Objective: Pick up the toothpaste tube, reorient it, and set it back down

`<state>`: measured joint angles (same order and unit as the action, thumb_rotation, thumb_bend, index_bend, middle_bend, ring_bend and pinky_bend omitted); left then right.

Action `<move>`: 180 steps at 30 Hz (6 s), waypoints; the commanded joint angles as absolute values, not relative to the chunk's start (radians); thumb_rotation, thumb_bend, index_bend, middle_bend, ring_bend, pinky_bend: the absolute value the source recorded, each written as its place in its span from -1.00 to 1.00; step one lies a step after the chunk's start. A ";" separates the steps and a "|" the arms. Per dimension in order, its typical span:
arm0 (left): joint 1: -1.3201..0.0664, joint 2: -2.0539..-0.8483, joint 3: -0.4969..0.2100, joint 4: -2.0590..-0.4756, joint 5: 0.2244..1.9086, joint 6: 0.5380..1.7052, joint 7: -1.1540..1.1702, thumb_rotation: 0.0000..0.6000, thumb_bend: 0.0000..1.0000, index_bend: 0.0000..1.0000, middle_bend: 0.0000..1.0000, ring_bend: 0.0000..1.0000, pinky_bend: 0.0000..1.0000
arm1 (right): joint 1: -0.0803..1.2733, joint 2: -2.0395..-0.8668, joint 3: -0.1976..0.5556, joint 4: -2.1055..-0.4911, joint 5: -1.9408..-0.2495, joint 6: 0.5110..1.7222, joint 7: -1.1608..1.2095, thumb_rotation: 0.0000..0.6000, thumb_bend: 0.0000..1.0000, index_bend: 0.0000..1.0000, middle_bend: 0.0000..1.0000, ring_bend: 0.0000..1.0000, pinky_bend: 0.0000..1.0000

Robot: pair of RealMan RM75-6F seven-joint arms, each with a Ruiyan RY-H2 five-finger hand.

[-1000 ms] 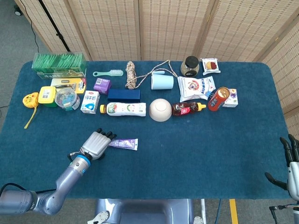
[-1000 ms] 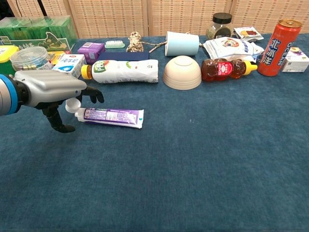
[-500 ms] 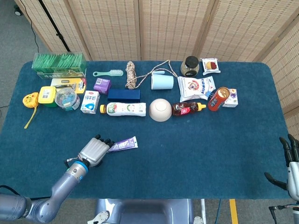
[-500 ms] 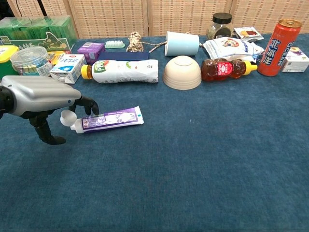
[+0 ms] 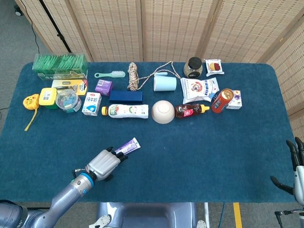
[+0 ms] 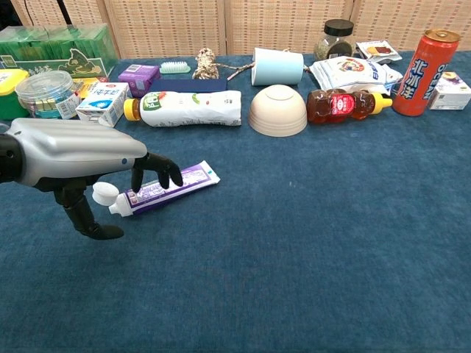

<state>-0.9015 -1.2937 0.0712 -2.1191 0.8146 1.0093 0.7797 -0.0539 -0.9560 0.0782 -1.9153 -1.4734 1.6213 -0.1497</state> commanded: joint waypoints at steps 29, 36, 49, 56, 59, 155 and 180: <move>-0.871 -1.361 0.079 -1.801 0.949 1.042 0.871 1.00 -0.45 -1.00 -1.00 -1.00 -1.00 | -0.053 -0.954 0.082 -1.922 -1.466 1.616 -0.161 1.00 -1.00 -1.00 -1.00 -1.00 -1.00; -0.870 -1.407 0.094 -1.743 0.926 1.022 0.901 1.00 -0.45 -1.00 -1.00 -1.00 -1.00 | -0.052 -0.952 0.082 -1.925 -1.463 1.613 -0.166 1.00 -1.00 -1.00 -1.00 -1.00 -1.00; -0.867 -1.484 0.065 -1.730 0.973 1.040 0.892 1.00 -0.45 -1.00 -1.00 -1.00 -1.00 | -0.060 -0.949 0.081 -1.922 -1.458 1.622 -0.161 1.00 -1.00 -1.00 -1.00 -1.00 -1.00; -0.895 -1.523 0.027 -1.744 0.972 1.026 0.909 1.00 -0.45 -1.00 -1.00 -1.00 -1.00 | -0.069 -0.946 0.079 -1.918 -1.459 1.633 -0.151 1.00 -1.00 -1.00 -1.00 -1.00 -1.00; -0.910 -1.545 0.009 -1.752 0.969 1.018 0.916 1.00 -0.45 -1.00 -1.00 -1.00 -1.00 | -0.074 -0.946 0.078 -1.917 -1.459 1.639 -0.148 1.00 -1.00 -1.00 -1.00 -1.00 -1.00; -1.086 -1.700 -0.116 -1.420 0.929 0.733 0.628 1.00 -0.45 -0.78 -0.64 -0.64 -1.00 | -0.121 -0.925 0.074 -1.941 -1.456 1.686 -0.167 1.00 -1.00 -1.00 -1.00 -1.00 -1.00; -1.019 -1.559 -0.022 -1.595 0.896 0.867 0.662 1.00 -0.45 -0.71 -0.54 -0.53 -0.82 | -0.116 -0.927 0.075 -1.934 -1.471 1.677 -0.153 1.00 -1.00 -1.00 -1.00 -1.00 -1.00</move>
